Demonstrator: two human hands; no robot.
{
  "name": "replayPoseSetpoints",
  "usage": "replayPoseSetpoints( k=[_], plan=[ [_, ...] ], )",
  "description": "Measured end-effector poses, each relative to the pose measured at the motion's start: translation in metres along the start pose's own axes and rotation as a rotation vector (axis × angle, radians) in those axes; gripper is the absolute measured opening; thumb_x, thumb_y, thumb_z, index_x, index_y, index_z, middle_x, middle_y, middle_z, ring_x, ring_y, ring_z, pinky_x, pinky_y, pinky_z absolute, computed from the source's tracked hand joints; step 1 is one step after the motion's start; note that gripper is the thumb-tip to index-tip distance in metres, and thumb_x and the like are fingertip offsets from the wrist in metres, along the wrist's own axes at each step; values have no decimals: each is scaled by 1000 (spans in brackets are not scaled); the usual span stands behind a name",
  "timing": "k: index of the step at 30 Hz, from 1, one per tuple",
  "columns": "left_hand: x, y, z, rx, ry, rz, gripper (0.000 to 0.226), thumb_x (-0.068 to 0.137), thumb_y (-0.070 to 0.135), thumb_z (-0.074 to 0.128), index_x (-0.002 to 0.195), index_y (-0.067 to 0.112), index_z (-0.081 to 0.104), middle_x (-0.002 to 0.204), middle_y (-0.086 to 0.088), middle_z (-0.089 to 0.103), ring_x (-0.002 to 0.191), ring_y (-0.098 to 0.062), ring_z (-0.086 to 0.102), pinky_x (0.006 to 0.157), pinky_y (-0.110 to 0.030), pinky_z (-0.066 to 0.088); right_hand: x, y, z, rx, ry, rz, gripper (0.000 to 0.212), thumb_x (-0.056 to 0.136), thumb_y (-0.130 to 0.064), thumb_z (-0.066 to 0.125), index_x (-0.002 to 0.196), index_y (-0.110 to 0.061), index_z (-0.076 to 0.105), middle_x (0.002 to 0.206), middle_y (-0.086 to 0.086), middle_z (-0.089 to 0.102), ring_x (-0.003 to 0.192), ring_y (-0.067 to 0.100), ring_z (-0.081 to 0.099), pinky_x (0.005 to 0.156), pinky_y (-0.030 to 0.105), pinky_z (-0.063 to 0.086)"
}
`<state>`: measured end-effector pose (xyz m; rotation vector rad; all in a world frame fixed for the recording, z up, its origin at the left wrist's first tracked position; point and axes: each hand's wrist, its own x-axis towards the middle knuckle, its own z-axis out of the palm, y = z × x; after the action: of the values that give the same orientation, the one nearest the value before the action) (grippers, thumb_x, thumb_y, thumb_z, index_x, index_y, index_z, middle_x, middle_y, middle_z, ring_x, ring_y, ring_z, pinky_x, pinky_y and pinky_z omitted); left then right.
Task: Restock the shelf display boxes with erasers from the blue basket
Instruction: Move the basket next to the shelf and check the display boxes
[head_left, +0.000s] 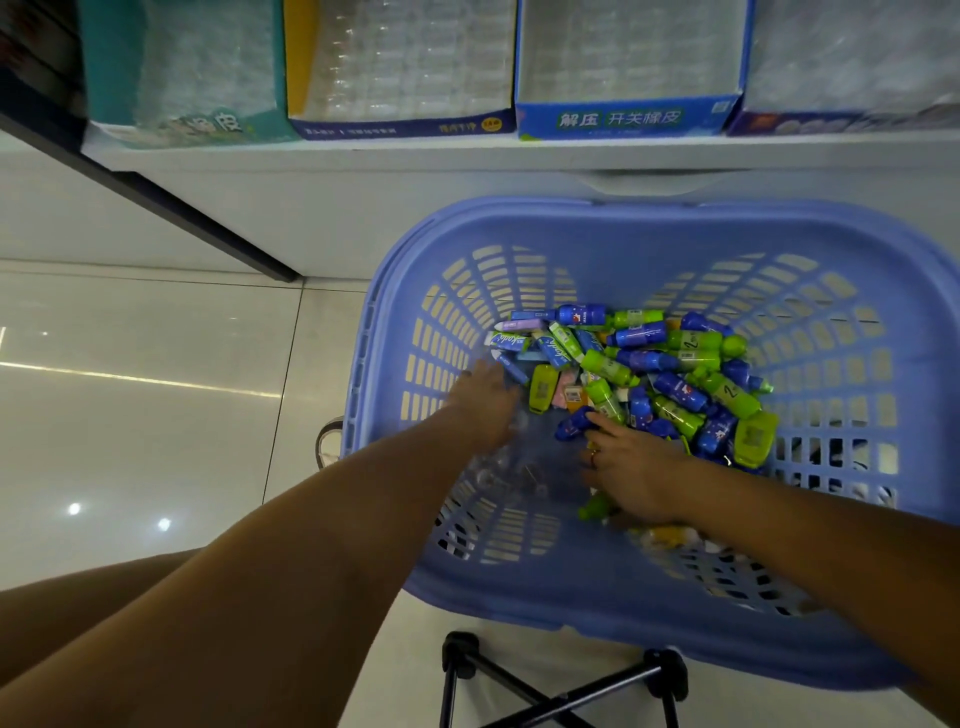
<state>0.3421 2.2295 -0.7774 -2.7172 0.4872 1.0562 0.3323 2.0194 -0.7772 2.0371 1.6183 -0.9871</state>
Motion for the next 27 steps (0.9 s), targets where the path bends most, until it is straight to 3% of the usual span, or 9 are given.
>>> replayPoseSetpoints(
  k=[4,7,9,11,13,15,17,22,27],
  plan=[
    [-6,23,11,36,-41,157,78,85,42,61,148,28,17,142,-22,30,131,-38,31,108,-51,30,-8,-3,-9,-12,-181,-51,48,100,-35,28,144,-18,38,154,13,26,146,31,4,119,49,-10],
    [-8,28,14,37,-78,118,91,78,61,60,149,33,11,150,-21,20,137,-39,24,111,-57,22,-4,-1,-31,117,-240,-44,40,98,-31,34,125,-15,58,136,12,51,131,31,39,114,45,25],
    [-11,34,17,57,-116,65,94,75,65,60,149,28,16,154,-19,13,141,-38,15,112,-60,15,9,10,-55,226,15,0,28,94,-20,41,110,-10,62,118,17,58,104,33,57,77,37,46],
    [-12,40,20,85,-147,32,92,80,63,56,151,21,14,157,-18,6,144,-38,6,113,-62,8,33,30,-74,272,301,142,27,89,-12,46,113,-10,57,123,17,53,111,33,53,72,38,46],
    [-14,40,21,78,-152,23,84,86,58,52,151,18,16,157,-18,3,145,-37,2,113,-62,6,60,47,-88,265,407,190,43,90,-16,49,133,-13,45,142,13,39,134,30,33,99,41,41],
    [-14,38,21,65,-167,30,76,89,53,50,150,18,23,157,-20,2,145,-36,1,112,-63,6,83,56,-96,219,304,159,57,95,-33,48,146,-19,30,156,11,19,145,28,13,117,42,17],
    [-14,36,20,69,-209,39,71,90,53,49,149,20,26,157,-18,4,145,-36,1,111,-65,6,96,59,-96,130,204,161,60,95,-45,44,148,-22,26,159,9,10,147,28,5,119,44,3],
    [-10,26,19,55,-300,35,55,94,44,47,145,24,35,158,-12,9,144,-36,3,111,-66,3,112,50,-103,-9,133,220,49,92,-41,51,138,-29,40,153,14,21,141,36,17,114,56,9],
    [-7,22,23,46,-288,21,69,84,53,60,143,22,40,157,-11,13,144,-33,6,112,-62,2,108,43,-103,9,14,230,62,89,-49,51,145,-31,30,155,9,20,142,36,16,113,57,13]
  ],
)
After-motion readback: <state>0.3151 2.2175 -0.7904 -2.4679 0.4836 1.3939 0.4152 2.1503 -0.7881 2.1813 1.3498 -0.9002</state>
